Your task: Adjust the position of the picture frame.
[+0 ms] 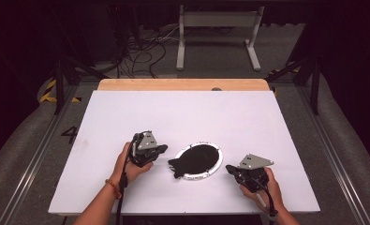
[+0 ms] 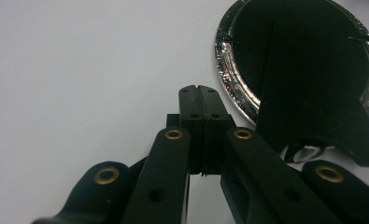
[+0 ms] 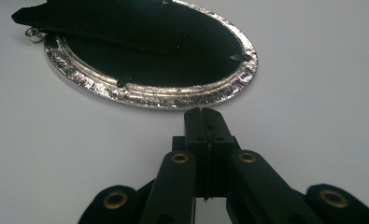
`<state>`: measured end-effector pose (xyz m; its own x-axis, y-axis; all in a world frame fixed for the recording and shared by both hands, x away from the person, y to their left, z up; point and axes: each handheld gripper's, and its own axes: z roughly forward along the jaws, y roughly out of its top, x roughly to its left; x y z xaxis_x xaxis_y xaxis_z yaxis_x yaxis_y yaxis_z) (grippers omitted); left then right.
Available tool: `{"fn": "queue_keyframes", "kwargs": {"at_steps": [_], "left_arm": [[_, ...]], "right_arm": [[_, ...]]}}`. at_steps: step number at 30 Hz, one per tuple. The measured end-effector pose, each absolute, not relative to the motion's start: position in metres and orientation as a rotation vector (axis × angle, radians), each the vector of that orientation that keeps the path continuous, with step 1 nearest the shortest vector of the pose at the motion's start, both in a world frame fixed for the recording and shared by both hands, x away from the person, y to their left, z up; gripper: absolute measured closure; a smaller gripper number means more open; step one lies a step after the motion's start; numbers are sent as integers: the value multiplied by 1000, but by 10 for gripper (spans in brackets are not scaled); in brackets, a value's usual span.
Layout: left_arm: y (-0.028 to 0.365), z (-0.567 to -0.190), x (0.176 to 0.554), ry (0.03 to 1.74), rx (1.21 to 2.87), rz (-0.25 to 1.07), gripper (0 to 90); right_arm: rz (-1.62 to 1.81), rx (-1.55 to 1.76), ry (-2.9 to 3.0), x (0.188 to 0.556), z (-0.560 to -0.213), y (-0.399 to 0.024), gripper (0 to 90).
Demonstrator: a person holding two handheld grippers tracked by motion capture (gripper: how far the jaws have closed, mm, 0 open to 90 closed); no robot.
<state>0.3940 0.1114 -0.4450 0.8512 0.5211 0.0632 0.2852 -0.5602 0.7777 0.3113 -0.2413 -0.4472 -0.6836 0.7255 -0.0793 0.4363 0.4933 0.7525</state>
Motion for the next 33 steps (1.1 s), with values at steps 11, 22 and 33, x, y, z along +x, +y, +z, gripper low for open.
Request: {"fn": "queue_keyframes", "kwargs": {"at_steps": [11, 22, 33], "left_arm": [[97, -456, 398, 578, 2215, 323, 900], [91, -460, 395, 533, 2259, 285, 900], [89, -460, 392, 484, 2297, 284, 900]], "right_arm": [[1041, 984, 2350, 318, -461, -215, 900], [1038, 995, 2345, 317, -462, -214, 900], [1033, 983, 2347, 318, -462, -214, 900]]}}
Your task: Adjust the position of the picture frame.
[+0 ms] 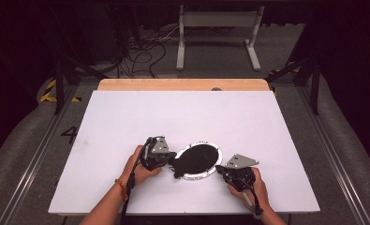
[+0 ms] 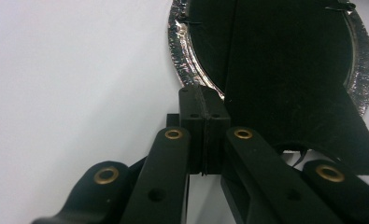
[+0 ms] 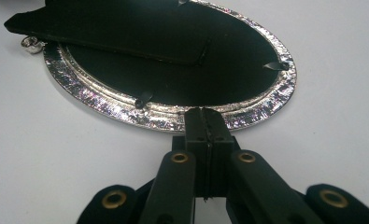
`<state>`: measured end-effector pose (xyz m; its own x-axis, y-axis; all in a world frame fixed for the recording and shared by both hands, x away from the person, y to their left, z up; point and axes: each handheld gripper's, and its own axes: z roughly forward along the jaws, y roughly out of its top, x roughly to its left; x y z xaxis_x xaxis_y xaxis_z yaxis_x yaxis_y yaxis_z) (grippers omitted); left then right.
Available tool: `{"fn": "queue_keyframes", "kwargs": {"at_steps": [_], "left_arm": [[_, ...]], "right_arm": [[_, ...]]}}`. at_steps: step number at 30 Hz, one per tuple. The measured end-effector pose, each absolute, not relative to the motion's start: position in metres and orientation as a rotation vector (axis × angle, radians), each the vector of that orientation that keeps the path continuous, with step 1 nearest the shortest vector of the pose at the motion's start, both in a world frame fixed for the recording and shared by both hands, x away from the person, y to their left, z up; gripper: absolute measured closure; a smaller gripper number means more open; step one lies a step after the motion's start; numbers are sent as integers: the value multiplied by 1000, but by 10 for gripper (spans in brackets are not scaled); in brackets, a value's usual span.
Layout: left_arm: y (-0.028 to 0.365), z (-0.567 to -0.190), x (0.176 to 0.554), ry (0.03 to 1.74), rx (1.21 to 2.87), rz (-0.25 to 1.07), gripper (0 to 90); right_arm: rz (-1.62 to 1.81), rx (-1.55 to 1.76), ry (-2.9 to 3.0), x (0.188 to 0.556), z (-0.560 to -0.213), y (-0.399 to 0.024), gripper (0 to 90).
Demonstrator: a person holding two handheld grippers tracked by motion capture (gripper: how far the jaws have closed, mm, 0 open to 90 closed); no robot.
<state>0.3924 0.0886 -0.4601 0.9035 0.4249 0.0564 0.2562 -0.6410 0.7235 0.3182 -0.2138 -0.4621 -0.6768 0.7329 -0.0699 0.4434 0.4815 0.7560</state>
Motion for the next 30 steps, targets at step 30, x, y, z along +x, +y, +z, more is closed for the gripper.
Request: {"fn": "queue_keyframes", "kwargs": {"at_steps": [30], "left_arm": [[101, -460, 384, 495, 2324, 264, 900]], "right_arm": [[1010, 982, 2333, 331, -462, -208, 900]]}}
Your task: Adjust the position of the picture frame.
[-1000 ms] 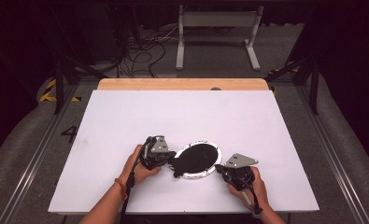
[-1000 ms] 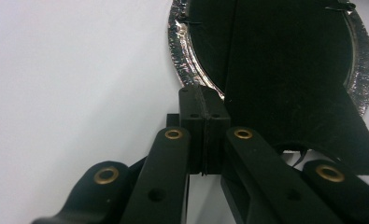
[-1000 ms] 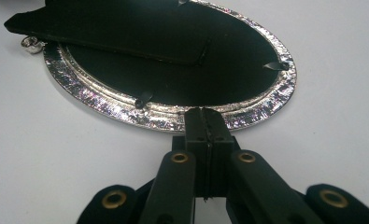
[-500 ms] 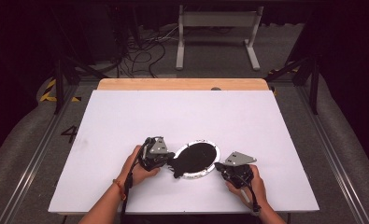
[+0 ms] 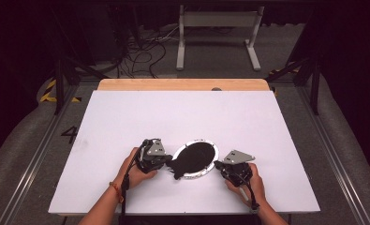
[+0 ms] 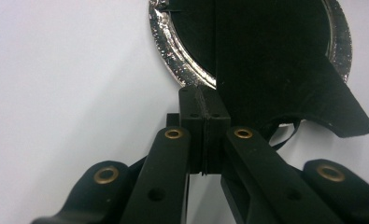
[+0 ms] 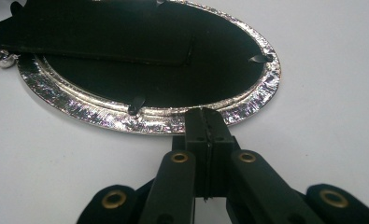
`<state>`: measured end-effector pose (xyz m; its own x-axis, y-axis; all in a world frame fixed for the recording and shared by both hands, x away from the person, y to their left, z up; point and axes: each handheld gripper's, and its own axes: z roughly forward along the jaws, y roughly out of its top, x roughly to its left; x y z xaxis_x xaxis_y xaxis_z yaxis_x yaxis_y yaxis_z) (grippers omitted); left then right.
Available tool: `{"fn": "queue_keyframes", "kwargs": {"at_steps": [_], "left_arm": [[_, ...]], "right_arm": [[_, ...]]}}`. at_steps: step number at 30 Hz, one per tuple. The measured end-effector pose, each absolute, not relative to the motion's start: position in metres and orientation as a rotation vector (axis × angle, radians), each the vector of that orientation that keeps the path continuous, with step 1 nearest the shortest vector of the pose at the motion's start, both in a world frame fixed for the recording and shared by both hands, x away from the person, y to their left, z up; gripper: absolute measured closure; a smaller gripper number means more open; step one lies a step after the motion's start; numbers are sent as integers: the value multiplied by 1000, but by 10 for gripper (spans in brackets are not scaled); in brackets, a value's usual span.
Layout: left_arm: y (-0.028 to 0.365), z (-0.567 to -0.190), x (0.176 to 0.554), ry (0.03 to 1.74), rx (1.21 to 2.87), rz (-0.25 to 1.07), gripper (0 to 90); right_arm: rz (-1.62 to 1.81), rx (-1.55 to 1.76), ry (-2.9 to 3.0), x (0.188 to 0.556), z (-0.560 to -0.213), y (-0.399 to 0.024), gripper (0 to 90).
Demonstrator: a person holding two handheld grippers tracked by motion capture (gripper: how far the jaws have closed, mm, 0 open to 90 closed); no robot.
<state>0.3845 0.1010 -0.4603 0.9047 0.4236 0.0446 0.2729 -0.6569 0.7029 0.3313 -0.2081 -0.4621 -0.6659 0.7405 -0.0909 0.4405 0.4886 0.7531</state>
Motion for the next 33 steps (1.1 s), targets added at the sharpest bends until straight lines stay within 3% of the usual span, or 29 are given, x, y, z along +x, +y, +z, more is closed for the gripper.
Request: {"fn": "queue_keyframes", "kwargs": {"at_steps": [15, 33], "left_arm": [[104, -462, 379, 499, 2314, 252, 900], [107, -464, 372, 474, 2303, 221, 900]], "right_arm": [[1058, 905, 2402, 311, -463, -189, 900], [1019, 924, 2362, 322, -463, -185, 900]]}}
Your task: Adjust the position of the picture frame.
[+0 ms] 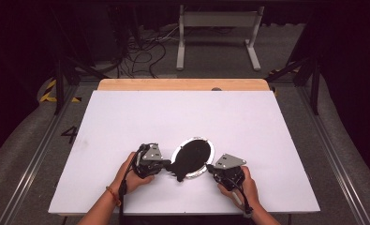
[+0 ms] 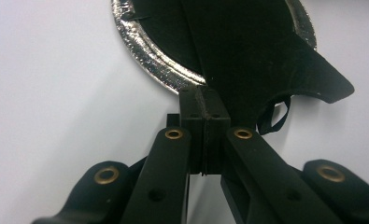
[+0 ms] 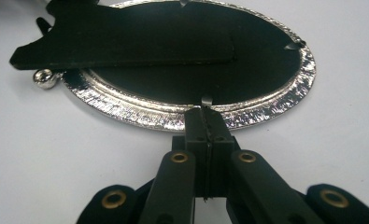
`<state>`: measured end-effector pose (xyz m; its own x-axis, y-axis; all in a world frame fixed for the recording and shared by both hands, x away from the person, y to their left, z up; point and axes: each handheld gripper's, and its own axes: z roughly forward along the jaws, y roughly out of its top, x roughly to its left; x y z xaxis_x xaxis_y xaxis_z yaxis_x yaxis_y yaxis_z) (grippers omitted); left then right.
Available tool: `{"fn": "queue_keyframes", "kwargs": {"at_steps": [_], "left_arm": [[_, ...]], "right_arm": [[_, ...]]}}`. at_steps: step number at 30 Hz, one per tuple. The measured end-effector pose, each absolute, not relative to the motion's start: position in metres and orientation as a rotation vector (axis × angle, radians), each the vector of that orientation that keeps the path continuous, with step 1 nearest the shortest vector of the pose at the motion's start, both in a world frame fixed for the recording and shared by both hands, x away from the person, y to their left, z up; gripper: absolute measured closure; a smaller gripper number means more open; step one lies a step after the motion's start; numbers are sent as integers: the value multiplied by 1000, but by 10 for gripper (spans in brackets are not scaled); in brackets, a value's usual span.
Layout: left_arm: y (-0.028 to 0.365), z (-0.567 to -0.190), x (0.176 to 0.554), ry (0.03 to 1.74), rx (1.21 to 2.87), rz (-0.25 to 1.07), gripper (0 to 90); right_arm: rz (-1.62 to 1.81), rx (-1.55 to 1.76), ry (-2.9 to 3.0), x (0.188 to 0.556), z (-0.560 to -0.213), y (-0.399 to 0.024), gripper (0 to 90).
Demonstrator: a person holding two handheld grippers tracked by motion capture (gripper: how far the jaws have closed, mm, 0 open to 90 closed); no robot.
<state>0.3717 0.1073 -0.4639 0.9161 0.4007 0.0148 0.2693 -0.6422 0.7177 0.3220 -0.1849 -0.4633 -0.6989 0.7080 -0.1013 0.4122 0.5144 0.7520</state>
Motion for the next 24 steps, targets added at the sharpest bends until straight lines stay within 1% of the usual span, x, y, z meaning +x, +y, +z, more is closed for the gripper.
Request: {"fn": "queue_keyframes", "kwargs": {"at_steps": [9, 16, 21, 24], "left_arm": [[105, -462, 371, 457, 2329, 236, 900], [109, -460, 367, 433, 2364, 249, 900], [111, -460, 367, 440, 2359, 234, 900], [113, -463, 369, 446, 2329, 192, 900]], "right_arm": [[1013, 935, 2347, 327, -463, -183, 900], [1061, 930, 2395, 319, -463, -179, 900], [1055, 911, 2395, 316, -464, -174, 900], [1048, 908, 2392, 316, -464, -173, 900]]}}
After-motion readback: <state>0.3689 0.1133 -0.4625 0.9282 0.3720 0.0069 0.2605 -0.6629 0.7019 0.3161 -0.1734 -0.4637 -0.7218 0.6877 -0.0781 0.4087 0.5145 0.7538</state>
